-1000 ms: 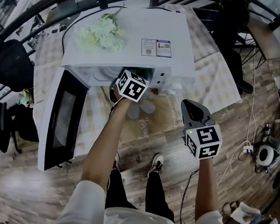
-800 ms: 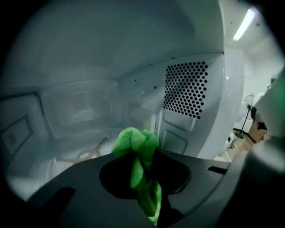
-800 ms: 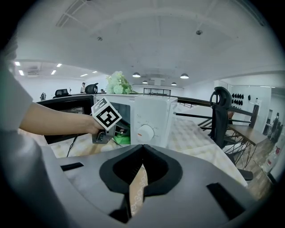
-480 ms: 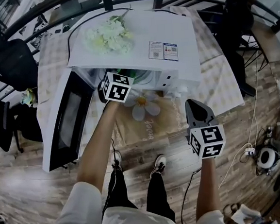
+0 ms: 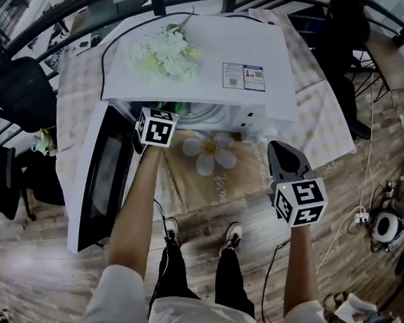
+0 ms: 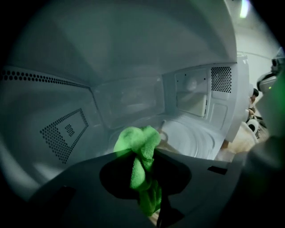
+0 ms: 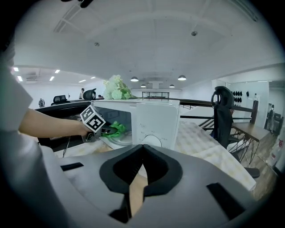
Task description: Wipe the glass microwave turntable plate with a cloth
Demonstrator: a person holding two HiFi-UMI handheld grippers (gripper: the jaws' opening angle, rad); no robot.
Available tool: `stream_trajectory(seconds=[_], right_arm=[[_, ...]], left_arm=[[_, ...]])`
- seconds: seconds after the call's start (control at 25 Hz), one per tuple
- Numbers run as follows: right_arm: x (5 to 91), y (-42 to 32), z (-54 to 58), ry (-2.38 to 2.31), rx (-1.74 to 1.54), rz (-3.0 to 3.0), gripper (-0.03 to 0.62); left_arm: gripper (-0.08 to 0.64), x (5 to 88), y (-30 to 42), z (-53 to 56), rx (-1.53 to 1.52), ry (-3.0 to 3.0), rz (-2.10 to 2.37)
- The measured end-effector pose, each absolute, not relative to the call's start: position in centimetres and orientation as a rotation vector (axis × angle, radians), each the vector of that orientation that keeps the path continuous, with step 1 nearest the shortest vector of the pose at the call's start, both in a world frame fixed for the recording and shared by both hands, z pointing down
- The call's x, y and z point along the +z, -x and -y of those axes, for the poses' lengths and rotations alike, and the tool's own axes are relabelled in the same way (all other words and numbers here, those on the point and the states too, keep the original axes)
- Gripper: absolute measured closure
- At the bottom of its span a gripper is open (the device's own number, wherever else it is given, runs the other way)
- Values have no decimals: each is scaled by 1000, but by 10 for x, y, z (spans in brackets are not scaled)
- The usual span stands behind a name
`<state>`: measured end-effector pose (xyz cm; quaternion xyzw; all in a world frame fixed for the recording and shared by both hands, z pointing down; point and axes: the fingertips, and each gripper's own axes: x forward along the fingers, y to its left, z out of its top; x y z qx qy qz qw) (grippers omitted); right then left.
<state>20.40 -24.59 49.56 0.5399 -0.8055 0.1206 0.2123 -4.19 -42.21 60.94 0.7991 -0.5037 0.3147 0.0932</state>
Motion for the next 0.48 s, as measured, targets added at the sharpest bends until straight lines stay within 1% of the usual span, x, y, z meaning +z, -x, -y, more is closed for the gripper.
stream_trajectory(seconds=[0.28,0.48], right_arm=[[492,-203,247,-1502,332,2226,578],[484,-206,244,-1514,309,2222,578]], left_arm=[[480,610,11,404,882,-2434,1346],[480,609,-24,389,904,-2457,1243]])
